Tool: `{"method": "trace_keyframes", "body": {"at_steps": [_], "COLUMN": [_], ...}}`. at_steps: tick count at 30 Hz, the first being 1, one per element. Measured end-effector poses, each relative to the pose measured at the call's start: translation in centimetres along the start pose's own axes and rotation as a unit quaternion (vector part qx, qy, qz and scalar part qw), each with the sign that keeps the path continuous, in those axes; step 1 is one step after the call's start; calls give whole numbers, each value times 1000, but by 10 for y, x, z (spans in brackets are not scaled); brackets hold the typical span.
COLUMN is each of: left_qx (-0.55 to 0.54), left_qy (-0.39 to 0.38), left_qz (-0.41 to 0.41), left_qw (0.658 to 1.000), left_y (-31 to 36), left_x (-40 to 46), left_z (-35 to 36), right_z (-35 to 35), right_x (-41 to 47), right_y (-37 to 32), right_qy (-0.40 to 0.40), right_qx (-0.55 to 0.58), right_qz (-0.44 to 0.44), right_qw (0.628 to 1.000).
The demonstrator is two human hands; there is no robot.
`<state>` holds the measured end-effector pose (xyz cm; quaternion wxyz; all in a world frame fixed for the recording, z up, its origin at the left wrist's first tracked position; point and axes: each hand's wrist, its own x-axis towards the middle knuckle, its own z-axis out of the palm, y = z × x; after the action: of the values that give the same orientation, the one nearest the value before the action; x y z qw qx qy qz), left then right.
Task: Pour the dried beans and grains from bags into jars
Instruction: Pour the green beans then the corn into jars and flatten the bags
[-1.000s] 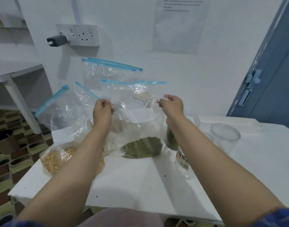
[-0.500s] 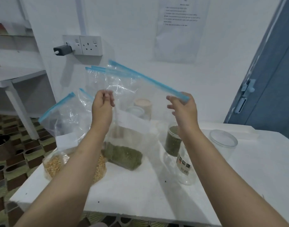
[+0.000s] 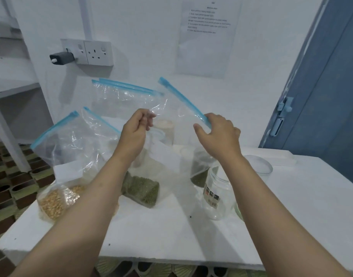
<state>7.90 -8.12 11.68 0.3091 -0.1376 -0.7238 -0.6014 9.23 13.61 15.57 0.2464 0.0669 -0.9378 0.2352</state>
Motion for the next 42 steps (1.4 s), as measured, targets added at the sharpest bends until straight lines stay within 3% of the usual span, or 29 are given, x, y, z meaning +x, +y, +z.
{"method": "trace_keyframes", "body": {"at_steps": [4,10,17,24,34,39,42], "left_qx": [33,72,145,297,206,204,178], "left_qy": [-40,-55,-22,47,119,55,-9], "left_qz": [7,-14,-124,-183,-125,-90,-131], "left_qw": [999,996,981,936,963,973,975], "left_y": [5,-5,-56,-89,-62,-50,-50], "left_x": [-5,-17,-54,-54,-38,-12,-8], "left_z": [14,5,-32,-49,-33,-34,-39], "right_z": [-2,6,14,17,0,-7,-5], "right_x": [6,7,1,-1,3,4,3], "right_y": [-11,-13,-8,-10,2,5,10], "right_qy": [3,87,123,136,180,187,183], "right_qx": [109,225,277,294,322,323,322], "right_qz": [-25,-21,-13,-24,7,13,22], "right_qw": [994,970,953,946,930,928,929]}}
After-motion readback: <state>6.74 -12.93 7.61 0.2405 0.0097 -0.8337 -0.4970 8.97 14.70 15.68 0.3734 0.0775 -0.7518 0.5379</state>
